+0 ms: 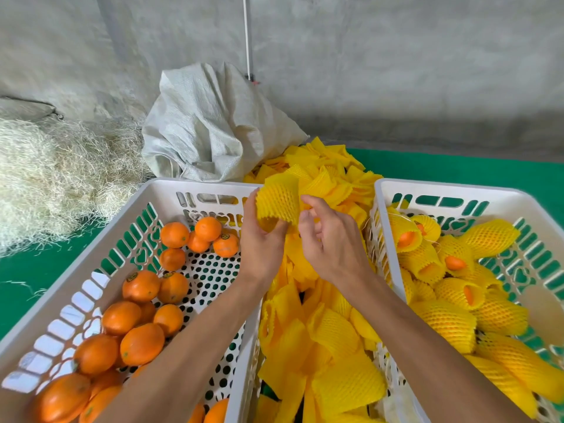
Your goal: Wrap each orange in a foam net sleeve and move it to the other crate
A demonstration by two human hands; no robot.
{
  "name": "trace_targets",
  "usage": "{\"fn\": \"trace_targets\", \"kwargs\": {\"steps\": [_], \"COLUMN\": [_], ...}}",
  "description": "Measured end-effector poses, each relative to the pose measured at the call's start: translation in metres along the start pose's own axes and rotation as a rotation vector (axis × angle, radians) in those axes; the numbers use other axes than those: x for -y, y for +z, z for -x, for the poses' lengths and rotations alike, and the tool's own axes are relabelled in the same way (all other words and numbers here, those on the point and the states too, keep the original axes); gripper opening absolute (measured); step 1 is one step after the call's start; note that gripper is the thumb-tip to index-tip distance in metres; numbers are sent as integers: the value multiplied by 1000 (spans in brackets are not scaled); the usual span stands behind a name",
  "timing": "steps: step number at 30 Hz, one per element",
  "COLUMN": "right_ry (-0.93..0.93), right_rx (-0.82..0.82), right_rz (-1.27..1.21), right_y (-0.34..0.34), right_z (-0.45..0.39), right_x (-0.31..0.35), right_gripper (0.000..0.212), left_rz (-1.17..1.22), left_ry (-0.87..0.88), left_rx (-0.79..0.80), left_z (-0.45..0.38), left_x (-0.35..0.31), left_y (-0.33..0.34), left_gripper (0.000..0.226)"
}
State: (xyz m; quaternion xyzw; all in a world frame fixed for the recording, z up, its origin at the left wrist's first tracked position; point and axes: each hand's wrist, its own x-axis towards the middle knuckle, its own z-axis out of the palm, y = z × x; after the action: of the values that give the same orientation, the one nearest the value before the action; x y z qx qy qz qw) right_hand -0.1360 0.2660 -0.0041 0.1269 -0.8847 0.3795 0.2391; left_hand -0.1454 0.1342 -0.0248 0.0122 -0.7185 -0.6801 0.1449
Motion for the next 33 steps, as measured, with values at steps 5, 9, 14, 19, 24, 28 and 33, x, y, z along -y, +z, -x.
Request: {"fn": "trace_targets", "kwargs": {"steps": [5, 9, 14, 19, 24, 28, 33], "right_ry": [249, 162, 265, 637, 675, 440, 77], "right_rx": [37, -127, -324, -202, -164, -205, 132], "right_rz": [49, 208, 435, 590, 611, 613, 443], "right_y": [4, -10, -52, -70, -68, -61, -22], "right_z": [-3, -15, -34, -26, -25, -28, -23], "right_x": [-9, -25, -79, -128, -132, -114, -83], "right_gripper": [90, 80, 73, 74, 67, 51, 27], "left_rz": [-207, -227, -363, -386, -350, -328, -305], "left_ry": [209, 221, 267, 231, 217, 224, 246], "left_rx": [329, 426, 475, 419, 346, 279, 192], "left_z": [8, 11, 16, 15, 14, 13, 13], "left_x": [1, -1, 6, 7, 6, 3, 2], "left_y": [5, 7, 10, 10, 10, 10, 11], "left_gripper": [93, 93, 75, 73, 59, 41, 29]}}
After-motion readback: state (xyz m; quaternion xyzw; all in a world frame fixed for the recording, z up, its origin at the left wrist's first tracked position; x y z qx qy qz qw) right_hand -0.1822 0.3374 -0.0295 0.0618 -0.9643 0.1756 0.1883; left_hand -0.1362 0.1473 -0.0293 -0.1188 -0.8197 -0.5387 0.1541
